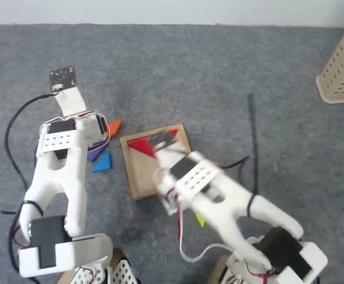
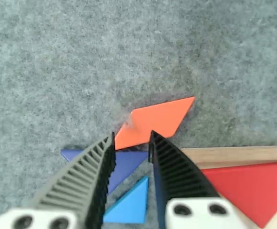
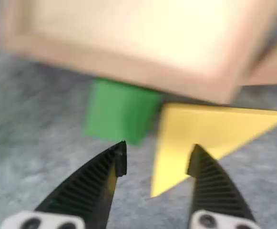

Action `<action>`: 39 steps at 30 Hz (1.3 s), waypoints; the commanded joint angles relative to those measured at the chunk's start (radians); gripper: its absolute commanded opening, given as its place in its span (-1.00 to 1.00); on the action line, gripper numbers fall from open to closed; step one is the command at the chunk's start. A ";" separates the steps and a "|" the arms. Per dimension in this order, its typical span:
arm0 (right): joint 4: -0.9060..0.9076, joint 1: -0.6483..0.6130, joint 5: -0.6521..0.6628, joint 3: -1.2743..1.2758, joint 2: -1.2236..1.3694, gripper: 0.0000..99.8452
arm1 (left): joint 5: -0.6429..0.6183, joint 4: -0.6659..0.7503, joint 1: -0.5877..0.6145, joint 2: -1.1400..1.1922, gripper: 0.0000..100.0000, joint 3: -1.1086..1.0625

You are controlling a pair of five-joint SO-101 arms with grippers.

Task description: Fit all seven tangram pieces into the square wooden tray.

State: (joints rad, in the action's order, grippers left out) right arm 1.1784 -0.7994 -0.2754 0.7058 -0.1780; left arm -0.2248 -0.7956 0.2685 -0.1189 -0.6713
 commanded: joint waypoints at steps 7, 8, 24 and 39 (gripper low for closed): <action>0.005 0.025 0.034 -0.106 -0.033 -0.72 | -0.005 0.021 -0.002 -0.049 -0.78 0.041; 0.004 -0.018 0.026 -0.123 -0.038 -0.72 | -0.005 0.021 -0.002 -0.049 -0.78 0.041; 0.071 -0.079 0.025 -0.229 0.236 -0.72 | -0.005 0.021 0.000 -0.049 -0.78 0.041; 0.036 0.282 0.110 -0.183 0.237 -0.73 | -0.005 0.018 0.000 -0.049 -0.78 0.041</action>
State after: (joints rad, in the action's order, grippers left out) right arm 1.2382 -0.5677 -0.1895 0.5294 0.0813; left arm -0.2248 -0.7956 0.2685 -0.1204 -0.6713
